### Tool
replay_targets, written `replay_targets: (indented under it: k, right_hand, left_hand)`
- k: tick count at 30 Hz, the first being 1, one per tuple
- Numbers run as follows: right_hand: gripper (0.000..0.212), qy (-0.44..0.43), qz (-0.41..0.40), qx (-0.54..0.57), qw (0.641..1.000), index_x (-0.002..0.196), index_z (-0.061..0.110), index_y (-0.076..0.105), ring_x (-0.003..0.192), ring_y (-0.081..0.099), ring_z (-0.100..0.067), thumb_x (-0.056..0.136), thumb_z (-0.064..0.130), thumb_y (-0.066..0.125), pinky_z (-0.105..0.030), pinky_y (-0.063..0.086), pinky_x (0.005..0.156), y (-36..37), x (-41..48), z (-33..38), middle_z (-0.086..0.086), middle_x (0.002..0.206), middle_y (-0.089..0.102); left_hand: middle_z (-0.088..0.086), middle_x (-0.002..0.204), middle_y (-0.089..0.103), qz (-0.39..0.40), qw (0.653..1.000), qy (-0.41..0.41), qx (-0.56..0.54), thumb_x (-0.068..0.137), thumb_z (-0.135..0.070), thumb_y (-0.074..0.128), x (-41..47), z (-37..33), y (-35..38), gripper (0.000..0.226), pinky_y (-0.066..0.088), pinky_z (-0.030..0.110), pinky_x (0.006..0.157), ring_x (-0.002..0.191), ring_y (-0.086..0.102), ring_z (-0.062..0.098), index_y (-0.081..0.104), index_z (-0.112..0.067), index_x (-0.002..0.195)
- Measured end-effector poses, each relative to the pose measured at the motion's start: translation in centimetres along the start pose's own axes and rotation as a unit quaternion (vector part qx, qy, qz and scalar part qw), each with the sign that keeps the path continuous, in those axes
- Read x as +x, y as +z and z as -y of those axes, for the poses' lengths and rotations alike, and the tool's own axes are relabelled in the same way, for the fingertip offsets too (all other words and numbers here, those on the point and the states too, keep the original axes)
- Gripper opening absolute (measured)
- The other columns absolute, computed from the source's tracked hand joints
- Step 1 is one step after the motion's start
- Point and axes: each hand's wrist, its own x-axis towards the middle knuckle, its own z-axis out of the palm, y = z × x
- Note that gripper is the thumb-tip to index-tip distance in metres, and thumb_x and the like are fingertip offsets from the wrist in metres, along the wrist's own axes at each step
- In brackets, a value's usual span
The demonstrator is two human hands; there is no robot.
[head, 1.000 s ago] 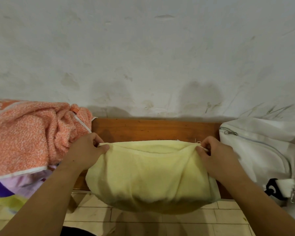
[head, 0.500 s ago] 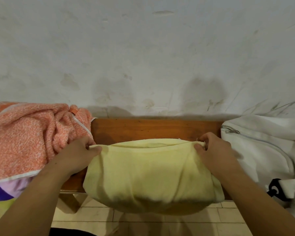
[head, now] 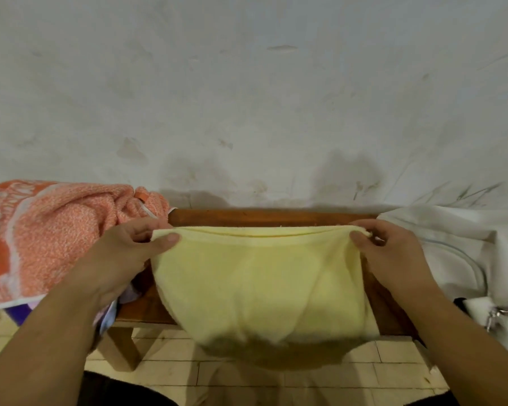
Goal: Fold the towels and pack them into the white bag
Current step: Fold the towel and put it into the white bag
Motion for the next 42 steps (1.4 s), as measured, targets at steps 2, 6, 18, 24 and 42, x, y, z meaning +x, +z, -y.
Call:
replay_targets:
  k: [2, 6, 18, 24, 42]
  right_hand:
    - [0.012, 0.029, 0.010, 0.104, 0.994, 0.098, 0.025, 0.076, 0.056, 0.058, -0.011, 0.097, 0.018, 0.067, -0.017, 0.046, 0.053, -0.8, -1.2, 0.5, 0.004, 0.070, 0.070]
    - [0.010, 0.064, 0.022, 0.191, 0.979, 0.102, 0.017, 0.076, 0.048, 0.050, -0.023, 0.096, 0.016, 0.068, -0.025, 0.045, 0.045, -2.3, -4.3, 0.5, -0.014, 0.065, 0.067]
    - [0.014, -0.022, 0.049, 0.122, 0.991, 0.094, 0.025, 0.077, 0.049, 0.048, -0.022, 0.096, 0.032, 0.066, -0.028, 0.044, 0.051, -8.7, -10.3, 4.1, -0.012, 0.059, 0.062]
    - [0.014, -0.053, 0.050, 0.186, 0.980, 0.093, 0.023, 0.078, 0.054, 0.045, -0.027, 0.091, 0.035, 0.070, -0.035, 0.041, 0.058, -12.2, -10.8, 7.0, -0.012, 0.059, 0.057]
    - [0.010, -0.073, -0.047, 0.247, 0.965, 0.098, 0.010, 0.071, 0.094, 0.076, -0.026, 0.100, 0.018, 0.064, -0.036, 0.062, 0.086, -11.9, -5.1, 11.6, -0.013, 0.094, 0.076]
  left_hand:
    - [-0.003, 0.107, 0.077, 0.009, 1.000, 0.014, -0.021, 0.088, -0.036, 0.070, -1.6, -0.2, -0.5, 0.021, 0.050, 0.043, 0.102, 0.105, 0.071, 0.020, 0.078, -0.027, 0.104]
    - [0.009, 0.105, 0.077, -0.014, 0.995, 0.035, -0.096, 0.094, -0.033, 0.061, -5.2, -0.4, -0.9, 0.023, 0.054, 0.050, 0.098, 0.104, 0.071, 0.032, 0.077, -0.025, 0.109]
    - [-0.047, 0.086, 0.062, -0.080, 0.949, 0.225, 0.205, 0.093, -0.029, 0.069, -12.9, -2.2, -3.6, 0.024, 0.043, 0.006, 0.067, 0.090, 0.059, -0.019, 0.067, -0.053, 0.096]
    - [-0.048, 0.092, 0.061, -0.161, 0.914, 0.320, 0.190, 0.090, -0.032, 0.069, -14.8, -5.5, -5.0, 0.019, 0.040, -0.004, 0.071, 0.087, 0.058, -0.022, 0.065, -0.050, 0.094]
    - [-0.010, 0.084, 0.075, -0.127, 0.918, 0.324, 0.191, 0.093, -0.014, 0.070, -11.1, -13.2, -3.8, 0.018, 0.048, 0.005, 0.067, 0.073, 0.072, -0.001, 0.072, -0.031, 0.098]
